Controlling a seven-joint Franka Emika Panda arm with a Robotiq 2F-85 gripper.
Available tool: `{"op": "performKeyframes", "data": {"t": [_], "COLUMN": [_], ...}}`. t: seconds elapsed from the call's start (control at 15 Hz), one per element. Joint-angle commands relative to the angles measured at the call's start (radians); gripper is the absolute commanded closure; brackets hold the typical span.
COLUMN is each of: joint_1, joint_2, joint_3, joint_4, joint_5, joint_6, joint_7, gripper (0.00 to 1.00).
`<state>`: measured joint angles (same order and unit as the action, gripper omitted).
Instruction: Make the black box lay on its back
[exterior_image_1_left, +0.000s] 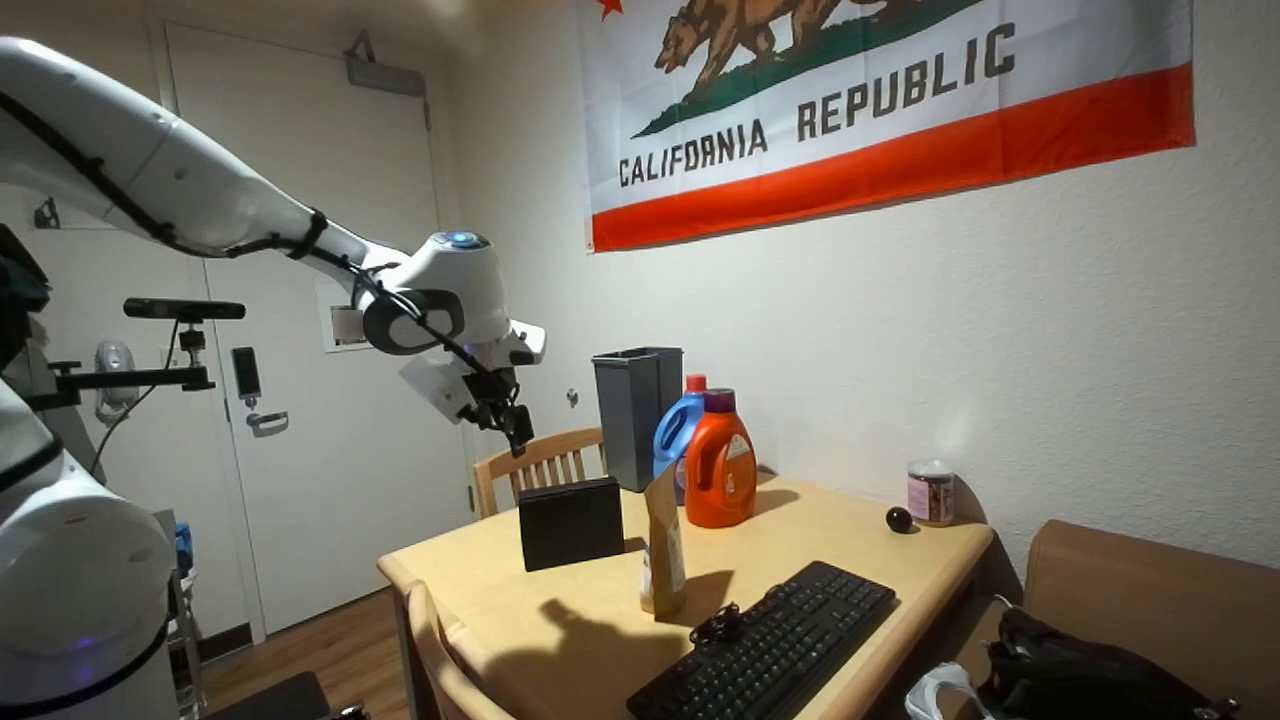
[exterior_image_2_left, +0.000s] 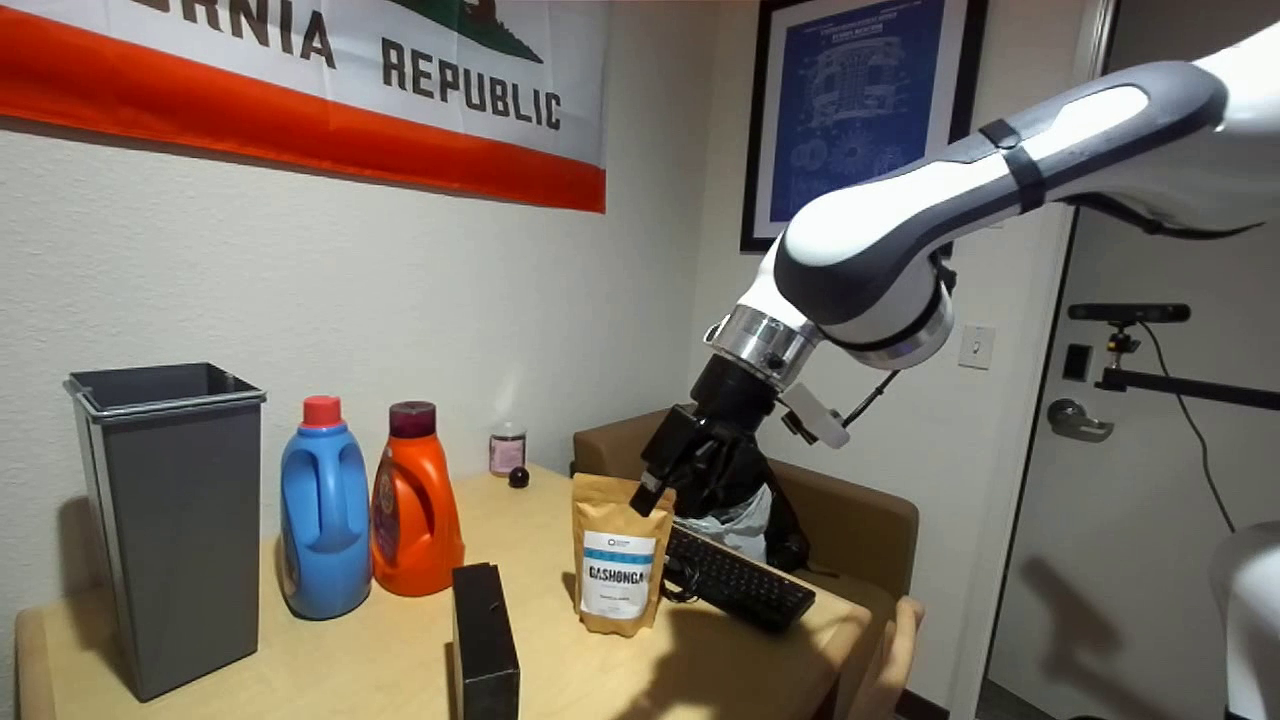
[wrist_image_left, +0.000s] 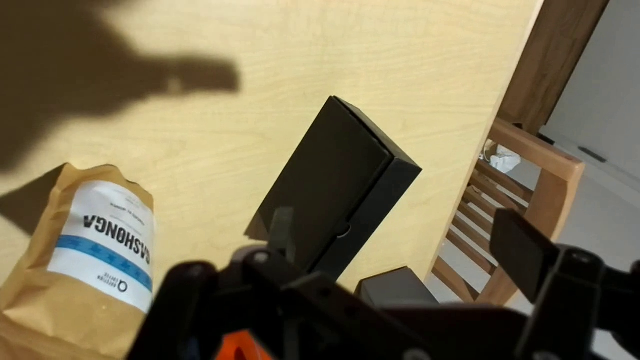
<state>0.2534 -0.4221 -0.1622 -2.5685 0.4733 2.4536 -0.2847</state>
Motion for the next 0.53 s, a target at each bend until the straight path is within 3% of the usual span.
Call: {"op": "performKeyframes", "data": {"t": [0.0, 0.13, 0.33, 0.47], "joint_1": [-0.04, -0.057, -0.054, -0.066], "joint_2": [0.176, 0.239, 0.264, 0.263], "joint_3": [0.066, 0.093, 0.104, 0.122], "joint_4": [0.112, 0.151, 0.182, 0.158], "joint_5": [-0.033, -0.08, -0.067, -0.062], "joint_6": [0.122, 0.185, 0.111, 0.15], "joint_7": [0.03, 0.042, -0.014, 0.007], "gripper": [0.0, 0.0, 0.0, 0.0]}}
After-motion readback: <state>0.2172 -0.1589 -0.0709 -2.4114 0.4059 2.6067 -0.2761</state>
